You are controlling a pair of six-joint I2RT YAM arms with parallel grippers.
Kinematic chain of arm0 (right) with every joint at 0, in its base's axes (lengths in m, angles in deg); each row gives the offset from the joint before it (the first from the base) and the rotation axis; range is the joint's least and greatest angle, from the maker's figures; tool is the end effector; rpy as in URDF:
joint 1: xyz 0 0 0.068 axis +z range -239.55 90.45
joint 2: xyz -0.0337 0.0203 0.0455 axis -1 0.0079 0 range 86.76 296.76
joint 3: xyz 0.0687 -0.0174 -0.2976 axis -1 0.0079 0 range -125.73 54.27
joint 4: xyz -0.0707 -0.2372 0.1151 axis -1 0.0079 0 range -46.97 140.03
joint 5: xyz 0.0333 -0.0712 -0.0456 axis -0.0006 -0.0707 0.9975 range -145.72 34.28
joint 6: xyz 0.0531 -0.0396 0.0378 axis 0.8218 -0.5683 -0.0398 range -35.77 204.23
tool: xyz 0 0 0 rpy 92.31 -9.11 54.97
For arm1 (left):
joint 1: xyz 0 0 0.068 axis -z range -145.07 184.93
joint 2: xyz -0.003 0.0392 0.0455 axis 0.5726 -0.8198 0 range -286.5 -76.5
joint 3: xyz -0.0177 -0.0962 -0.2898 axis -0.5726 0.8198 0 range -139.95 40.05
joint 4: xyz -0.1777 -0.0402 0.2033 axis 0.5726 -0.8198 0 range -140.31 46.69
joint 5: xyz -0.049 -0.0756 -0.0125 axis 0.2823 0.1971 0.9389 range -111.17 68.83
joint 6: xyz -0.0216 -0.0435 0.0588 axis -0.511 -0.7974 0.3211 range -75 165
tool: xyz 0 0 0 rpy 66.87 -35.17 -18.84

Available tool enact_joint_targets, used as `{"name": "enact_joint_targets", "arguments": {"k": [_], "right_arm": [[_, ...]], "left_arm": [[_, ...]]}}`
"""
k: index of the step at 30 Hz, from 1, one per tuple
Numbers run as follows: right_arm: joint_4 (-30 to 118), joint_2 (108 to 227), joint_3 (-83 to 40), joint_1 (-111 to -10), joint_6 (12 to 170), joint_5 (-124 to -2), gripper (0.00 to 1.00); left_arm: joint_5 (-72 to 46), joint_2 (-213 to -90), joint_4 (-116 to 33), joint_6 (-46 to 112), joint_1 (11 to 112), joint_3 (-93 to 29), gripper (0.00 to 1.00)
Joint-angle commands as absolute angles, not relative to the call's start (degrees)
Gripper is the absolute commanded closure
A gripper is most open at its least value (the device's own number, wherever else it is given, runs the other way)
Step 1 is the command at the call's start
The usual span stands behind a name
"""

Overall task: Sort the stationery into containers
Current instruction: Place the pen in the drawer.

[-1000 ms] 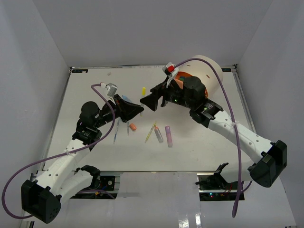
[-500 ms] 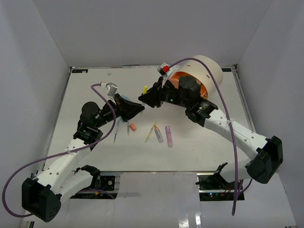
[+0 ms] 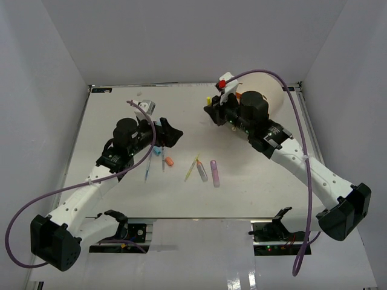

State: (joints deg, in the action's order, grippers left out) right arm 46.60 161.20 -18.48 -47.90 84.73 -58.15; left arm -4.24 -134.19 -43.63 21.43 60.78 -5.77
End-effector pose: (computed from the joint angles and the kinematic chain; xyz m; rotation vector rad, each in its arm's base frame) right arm 0.2500 0.2260 0.4404 -0.6269 1.5767 0.5899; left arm 0.2237 -0.1292 0.3425 0.2585 1.8434 -0.8732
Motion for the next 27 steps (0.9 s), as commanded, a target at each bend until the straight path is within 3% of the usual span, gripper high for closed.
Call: {"name": "enact_joint_targets", "arguments": {"k": [1, 7, 22, 25, 27], "right_arm": [[51.5, 158.4, -23.6, -50.5, 68.4, -40.7, 0.88], [52.3, 159.2, -24.7, -54.8, 54.2, -30.3, 0.87], [55.8, 168.8, -27.7, -59.0, 52.2, -37.5, 0.81], [56.6, 170.3, -28.9, -59.0, 52.7, -37.9, 0.75], [56.8, 171.3, -29.2, -59.0, 52.8, -37.9, 0.65]], "left_arm": [[-24.9, -139.9, -59.6, 27.5, 60.7, -12.8, 0.02], [-32.9, -143.8, -63.1, 28.8, 60.0, -13.4, 0.02], [-42.1, -138.7, -60.4, 30.6, 59.9, -7.9, 0.02], [-41.4, -139.1, -60.4, 30.7, 59.9, -8.0, 0.02], [-41.0, -139.3, -60.6, 30.7, 59.9, -8.0, 0.02]]}}
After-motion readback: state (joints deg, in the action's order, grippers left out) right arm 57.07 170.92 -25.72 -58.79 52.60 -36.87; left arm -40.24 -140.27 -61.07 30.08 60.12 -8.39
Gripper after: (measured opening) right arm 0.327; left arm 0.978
